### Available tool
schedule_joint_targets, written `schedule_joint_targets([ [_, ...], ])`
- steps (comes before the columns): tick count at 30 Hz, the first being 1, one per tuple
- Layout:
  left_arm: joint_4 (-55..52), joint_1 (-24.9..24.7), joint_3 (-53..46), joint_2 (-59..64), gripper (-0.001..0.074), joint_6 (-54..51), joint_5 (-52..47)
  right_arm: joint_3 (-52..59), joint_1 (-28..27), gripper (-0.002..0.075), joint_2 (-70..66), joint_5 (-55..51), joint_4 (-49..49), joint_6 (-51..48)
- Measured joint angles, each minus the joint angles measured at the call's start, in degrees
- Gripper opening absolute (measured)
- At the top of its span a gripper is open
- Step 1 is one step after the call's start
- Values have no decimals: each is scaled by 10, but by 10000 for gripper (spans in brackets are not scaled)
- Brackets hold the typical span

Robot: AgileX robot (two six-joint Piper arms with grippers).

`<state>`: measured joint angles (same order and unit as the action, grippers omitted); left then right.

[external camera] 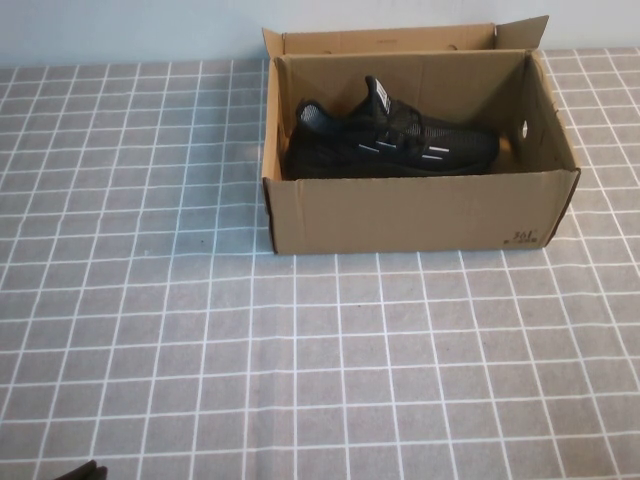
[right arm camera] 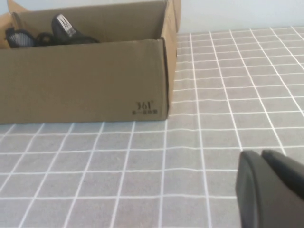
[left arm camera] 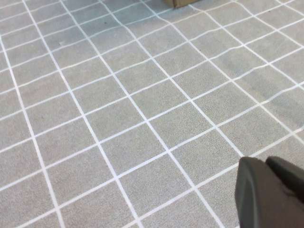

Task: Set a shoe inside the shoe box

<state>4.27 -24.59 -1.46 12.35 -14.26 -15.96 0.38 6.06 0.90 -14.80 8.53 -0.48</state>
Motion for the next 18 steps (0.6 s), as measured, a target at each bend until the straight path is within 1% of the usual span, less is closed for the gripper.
schedule_joint_targets([
  [2,0,0,0,-1,-1,0,0,9,0,-16,0,18,0,-7],
  [7,0,0,0,-1,-1,0,-1,11,-3,-16,0,17,0,-9],
  [12,0,0,0,-1,-1,0,-1,11,-4,-16,0,-44,0,-9],
  [18,0,0,0,-1,-1,0,-1,11,-4,-16,0,-54,0,-9],
])
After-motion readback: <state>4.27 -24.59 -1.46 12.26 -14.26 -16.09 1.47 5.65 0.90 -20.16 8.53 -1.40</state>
